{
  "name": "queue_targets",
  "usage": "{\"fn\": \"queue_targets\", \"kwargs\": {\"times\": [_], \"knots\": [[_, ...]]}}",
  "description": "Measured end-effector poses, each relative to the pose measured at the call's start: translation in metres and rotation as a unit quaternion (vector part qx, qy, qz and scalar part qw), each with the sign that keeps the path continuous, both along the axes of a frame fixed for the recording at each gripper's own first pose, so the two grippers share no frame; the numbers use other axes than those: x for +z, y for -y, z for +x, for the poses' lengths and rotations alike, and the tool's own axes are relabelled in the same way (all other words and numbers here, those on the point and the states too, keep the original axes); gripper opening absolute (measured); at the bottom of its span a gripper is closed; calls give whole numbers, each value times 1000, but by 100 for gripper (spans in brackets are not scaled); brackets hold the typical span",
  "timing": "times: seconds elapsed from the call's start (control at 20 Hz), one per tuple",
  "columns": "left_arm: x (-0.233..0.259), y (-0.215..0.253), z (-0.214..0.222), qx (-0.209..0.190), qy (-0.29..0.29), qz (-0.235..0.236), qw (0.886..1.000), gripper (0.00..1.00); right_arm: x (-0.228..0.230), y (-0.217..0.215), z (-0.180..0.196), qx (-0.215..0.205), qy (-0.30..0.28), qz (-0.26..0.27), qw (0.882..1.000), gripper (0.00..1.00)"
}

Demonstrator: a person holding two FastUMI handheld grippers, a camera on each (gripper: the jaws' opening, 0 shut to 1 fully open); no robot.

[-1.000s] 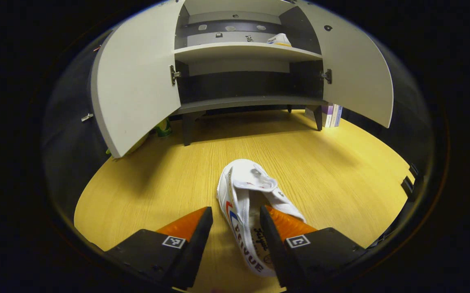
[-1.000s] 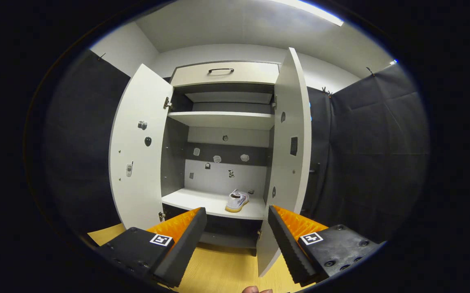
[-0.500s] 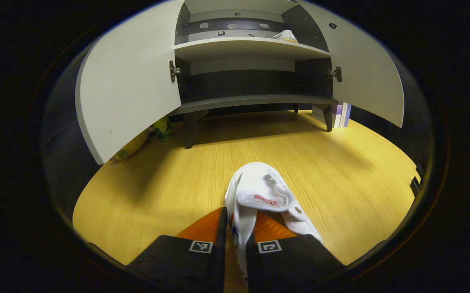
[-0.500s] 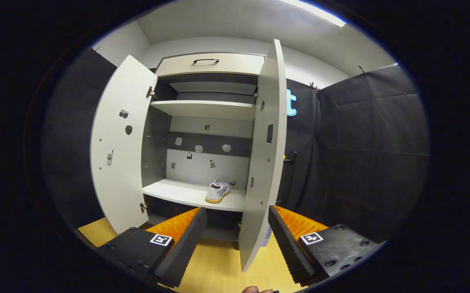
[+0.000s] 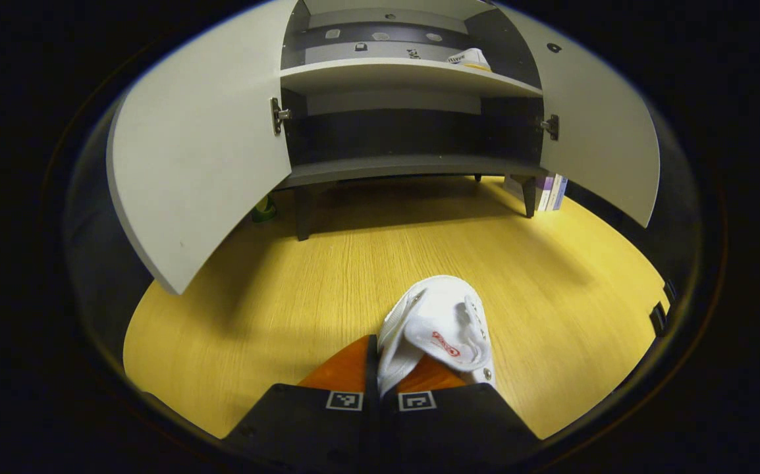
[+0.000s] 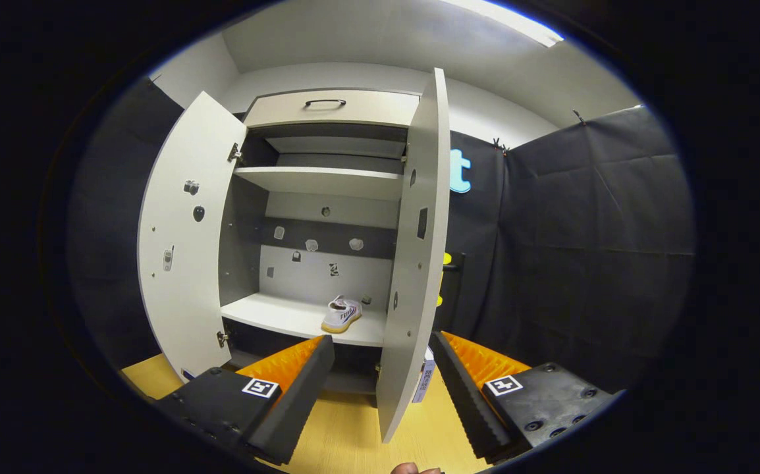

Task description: Grab one shoe with the right hand and put it into the shoe cabinet, grab the other shoe with the left hand and put it into the shoe cabinet; then close the right door with the right hand and the left door with the left hand.

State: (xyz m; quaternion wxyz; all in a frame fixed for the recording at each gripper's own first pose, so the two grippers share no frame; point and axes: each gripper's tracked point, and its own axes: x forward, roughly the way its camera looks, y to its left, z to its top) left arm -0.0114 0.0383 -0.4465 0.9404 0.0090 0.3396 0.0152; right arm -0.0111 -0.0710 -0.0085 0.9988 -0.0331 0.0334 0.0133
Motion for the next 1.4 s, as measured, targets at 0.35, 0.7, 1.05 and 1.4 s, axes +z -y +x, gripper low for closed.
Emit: {"fn": "queue_targets", "kwargs": {"times": [0.35,0.7,1.05,1.4], "knots": [[105,7,24,20,41,-8,999,5,17,15,-1,2,15,20,1000,98],[209,13,68,74,39,-45,995,5,20,47,3,1,20,46,999,98],[305,1,153,112,80,-34,990,5,12,89,2,-13,13,54,998,98],[350,-26,263,159,87,-35,983,5,0,138,1,-47,3,62,997,98]]}}
